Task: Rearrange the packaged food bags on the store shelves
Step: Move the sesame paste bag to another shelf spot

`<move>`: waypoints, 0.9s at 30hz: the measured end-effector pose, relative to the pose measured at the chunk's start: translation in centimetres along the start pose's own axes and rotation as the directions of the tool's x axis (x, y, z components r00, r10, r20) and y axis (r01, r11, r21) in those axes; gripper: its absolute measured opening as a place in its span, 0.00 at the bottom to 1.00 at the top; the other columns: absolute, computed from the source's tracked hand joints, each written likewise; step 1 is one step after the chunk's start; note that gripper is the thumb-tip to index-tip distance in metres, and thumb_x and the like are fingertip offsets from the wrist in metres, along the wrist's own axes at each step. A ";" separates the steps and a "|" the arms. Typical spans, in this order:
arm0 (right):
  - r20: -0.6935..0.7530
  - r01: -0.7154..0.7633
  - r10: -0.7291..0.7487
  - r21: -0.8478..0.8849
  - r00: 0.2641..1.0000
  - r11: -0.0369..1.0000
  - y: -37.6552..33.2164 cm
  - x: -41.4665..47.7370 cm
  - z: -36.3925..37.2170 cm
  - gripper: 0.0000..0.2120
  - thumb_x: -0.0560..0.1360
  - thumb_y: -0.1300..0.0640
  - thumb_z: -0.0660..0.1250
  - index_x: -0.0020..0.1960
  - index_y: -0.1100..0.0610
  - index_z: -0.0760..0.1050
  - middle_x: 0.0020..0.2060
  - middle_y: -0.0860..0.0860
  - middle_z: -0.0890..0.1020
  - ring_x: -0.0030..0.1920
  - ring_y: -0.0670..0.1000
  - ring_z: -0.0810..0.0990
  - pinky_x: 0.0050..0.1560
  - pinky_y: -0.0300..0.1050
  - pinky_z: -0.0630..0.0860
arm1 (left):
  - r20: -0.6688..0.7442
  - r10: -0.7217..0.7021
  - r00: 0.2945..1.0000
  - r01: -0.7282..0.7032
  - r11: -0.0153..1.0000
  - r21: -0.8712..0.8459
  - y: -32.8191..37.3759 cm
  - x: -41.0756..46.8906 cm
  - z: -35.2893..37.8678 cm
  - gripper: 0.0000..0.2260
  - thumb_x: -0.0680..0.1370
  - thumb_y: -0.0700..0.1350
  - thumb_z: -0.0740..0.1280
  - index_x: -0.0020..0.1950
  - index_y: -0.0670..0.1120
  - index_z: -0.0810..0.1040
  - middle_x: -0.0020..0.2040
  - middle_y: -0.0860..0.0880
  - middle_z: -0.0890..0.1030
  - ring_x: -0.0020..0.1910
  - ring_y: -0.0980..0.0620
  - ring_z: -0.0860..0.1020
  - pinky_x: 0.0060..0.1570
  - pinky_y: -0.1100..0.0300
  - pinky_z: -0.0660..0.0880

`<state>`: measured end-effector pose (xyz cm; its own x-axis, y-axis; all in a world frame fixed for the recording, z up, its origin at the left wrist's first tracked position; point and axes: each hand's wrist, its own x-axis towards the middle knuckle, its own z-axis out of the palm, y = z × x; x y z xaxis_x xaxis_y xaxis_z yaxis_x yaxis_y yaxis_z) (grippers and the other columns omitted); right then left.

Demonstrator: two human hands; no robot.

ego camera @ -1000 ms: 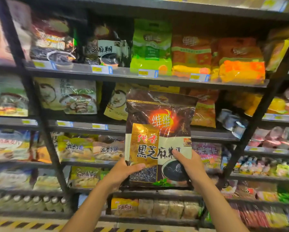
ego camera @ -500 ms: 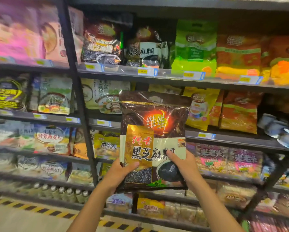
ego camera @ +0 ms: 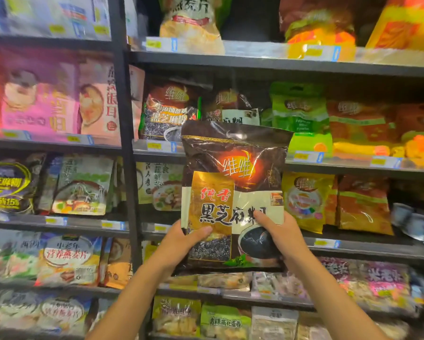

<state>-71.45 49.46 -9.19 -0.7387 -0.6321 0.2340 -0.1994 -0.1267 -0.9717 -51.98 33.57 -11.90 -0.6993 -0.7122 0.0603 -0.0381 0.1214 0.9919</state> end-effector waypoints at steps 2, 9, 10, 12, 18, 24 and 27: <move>-0.001 0.019 -0.019 0.009 1.000 1.000 -1.8 1.7 0.4 0.06 0.76 0.52 0.75 0.52 0.50 0.83 0.46 0.46 0.89 0.47 0.48 0.87 0.49 0.47 0.81 | 0.008 0.027 1.000 -0.027 1.000 0.005 2.3 1.5 -0.4 0.13 0.75 0.55 0.76 0.57 0.57 0.78 0.54 0.58 0.85 0.54 0.61 0.81 0.52 0.64 0.74; 0.005 0.017 -0.017 0.037 1.000 0.999 -7.4 9.5 0.8 0.13 0.74 0.48 0.76 0.55 0.53 0.84 0.48 0.52 0.89 0.49 0.55 0.88 0.53 0.52 0.82 | 0.088 0.116 0.989 -0.124 0.989 0.084 9.7 8.9 -1.5 0.13 0.77 0.61 0.72 0.57 0.58 0.78 0.50 0.63 0.79 0.49 0.68 0.74 0.59 0.60 0.66; 0.017 0.003 -0.004 0.035 1.000 0.999 -8.2 10.7 0.7 0.14 0.74 0.47 0.76 0.55 0.54 0.84 0.47 0.54 0.89 0.47 0.56 0.88 0.51 0.51 0.83 | 0.089 0.135 0.987 -0.143 0.986 0.089 10.6 10.0 -1.6 0.12 0.77 0.60 0.72 0.58 0.58 0.78 0.49 0.64 0.79 0.47 0.68 0.73 0.57 0.61 0.66; 0.030 -0.011 0.011 0.031 0.999 0.999 -9.6 13.3 0.7 0.16 0.73 0.45 0.77 0.53 0.56 0.84 0.44 0.55 0.89 0.44 0.56 0.88 0.47 0.49 0.82 | 0.087 0.177 0.980 -0.186 0.976 0.111 12.5 12.2 -1.7 0.09 0.79 0.60 0.71 0.55 0.59 0.79 0.48 0.65 0.78 0.46 0.69 0.73 0.55 0.61 0.66; 0.083 -0.033 0.028 0.060 0.996 0.998 -12.6 20.7 0.5 0.15 0.73 0.47 0.77 0.52 0.56 0.84 0.37 0.53 0.88 0.32 0.50 0.86 0.29 0.39 0.80 | 0.051 0.265 0.963 -0.270 0.944 0.190 17.0 18.0 -1.6 0.08 0.80 0.56 0.71 0.58 0.57 0.79 0.51 0.64 0.81 0.44 0.71 0.77 0.39 0.73 0.70; 0.151 -0.060 0.053 0.036 0.987 0.998 -14.2 26.9 0.1 0.17 0.73 0.46 0.77 0.52 0.59 0.84 0.40 0.53 0.89 0.34 0.50 0.87 0.32 0.39 0.80 | 0.018 0.288 0.958 -0.285 0.934 0.215 19.4 22.9 -1.3 0.17 0.80 0.58 0.70 0.66 0.53 0.80 0.54 0.59 0.82 0.50 0.64 0.77 0.47 0.66 0.71; 0.194 -0.091 0.078 0.059 0.978 0.994 -14.6 29.2 0.0 0.17 0.73 0.47 0.77 0.54 0.59 0.84 0.47 0.56 0.89 0.39 0.53 0.88 0.40 0.43 0.82 | 0.000 0.291 0.957 -0.283 0.932 0.227 20.4 24.5 -1.2 0.15 0.80 0.58 0.70 0.64 0.54 0.80 0.53 0.60 0.82 0.50 0.63 0.78 0.43 0.67 0.69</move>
<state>-90.10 32.86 11.82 -0.6131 -0.7762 0.1470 -0.0930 -0.1138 -0.9891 -69.01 17.81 9.91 -0.6802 -0.6463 0.3459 0.0006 0.4714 0.8819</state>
